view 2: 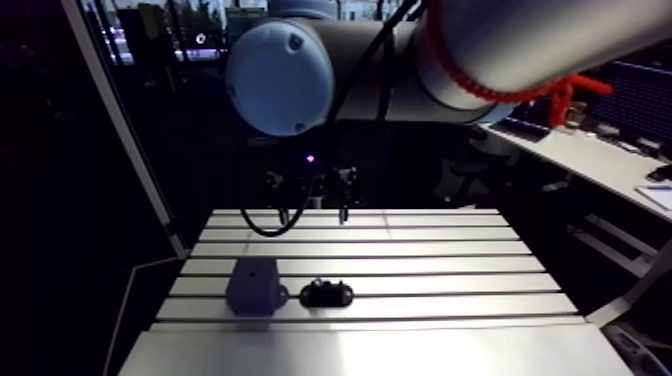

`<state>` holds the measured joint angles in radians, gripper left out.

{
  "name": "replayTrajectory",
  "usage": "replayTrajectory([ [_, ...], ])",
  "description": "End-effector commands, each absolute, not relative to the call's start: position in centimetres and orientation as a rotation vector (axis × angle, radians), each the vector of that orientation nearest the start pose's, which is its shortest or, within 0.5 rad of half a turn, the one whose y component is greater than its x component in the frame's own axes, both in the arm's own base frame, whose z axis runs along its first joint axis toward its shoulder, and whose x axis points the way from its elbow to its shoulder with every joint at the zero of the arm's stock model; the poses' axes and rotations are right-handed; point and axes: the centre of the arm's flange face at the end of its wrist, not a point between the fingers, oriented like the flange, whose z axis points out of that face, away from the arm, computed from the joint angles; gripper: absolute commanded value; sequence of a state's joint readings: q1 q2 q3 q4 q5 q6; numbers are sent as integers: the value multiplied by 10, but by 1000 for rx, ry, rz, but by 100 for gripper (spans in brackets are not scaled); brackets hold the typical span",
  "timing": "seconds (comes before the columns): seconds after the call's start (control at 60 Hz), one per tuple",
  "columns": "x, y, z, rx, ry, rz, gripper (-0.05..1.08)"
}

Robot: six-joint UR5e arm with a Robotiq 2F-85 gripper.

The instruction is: Pick up the M10 bolt and insert it into the hole until fully seated.

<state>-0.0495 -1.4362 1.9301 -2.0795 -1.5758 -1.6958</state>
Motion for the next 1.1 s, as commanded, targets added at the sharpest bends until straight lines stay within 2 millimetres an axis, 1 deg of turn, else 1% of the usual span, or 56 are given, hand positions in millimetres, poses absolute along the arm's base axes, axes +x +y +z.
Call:
replayTrajectory([
  [0.017,-506,-107,286,-119,3128,7,1],
  [0.117,-505,-107,282,-116,3121,6,2],
  [0.133,-504,-107,279,-116,3113,5,5],
  [0.15,-504,-107,279,-116,3113,5,5],
  [0.167,-504,-107,276,-112,3109,4,9],
  [0.183,-504,-107,276,-112,3109,4,9],
  [0.2,-504,-107,274,-109,3105,4,14],
  [0.217,-504,-107,274,-109,3105,4,14],
  [0.233,-504,-107,272,-100,3101,3,27],
  [0.267,-504,-107,272,-100,3101,3,27],
  [0.283,-503,-107,270,-97,3098,3,32],
  [0.3,-503,-107,270,-97,3098,3,32],
  [0.317,-502,-107,268,-98,3094,2,36],
  [0.333,-502,-107,268,-98,3094,2,36],
  [0.35,-502,-107,268,-97,3096,3,38],
  [0.45,-504,-107,261,-97,3107,4,39],
  [0.467,-505,-107,260,-99,3115,5,42],
  [0.483,-505,-107,260,-99,3115,5,42],
  [0.5,-505,-107,258,-99,3116,5,46],
  [0.533,-505,-107,255,-97,3113,7,48],
  [0.783,-506,-106,241,-89,3103,6,50],
  [1.1,-506,-107,237,-89,3099,3,50],
])
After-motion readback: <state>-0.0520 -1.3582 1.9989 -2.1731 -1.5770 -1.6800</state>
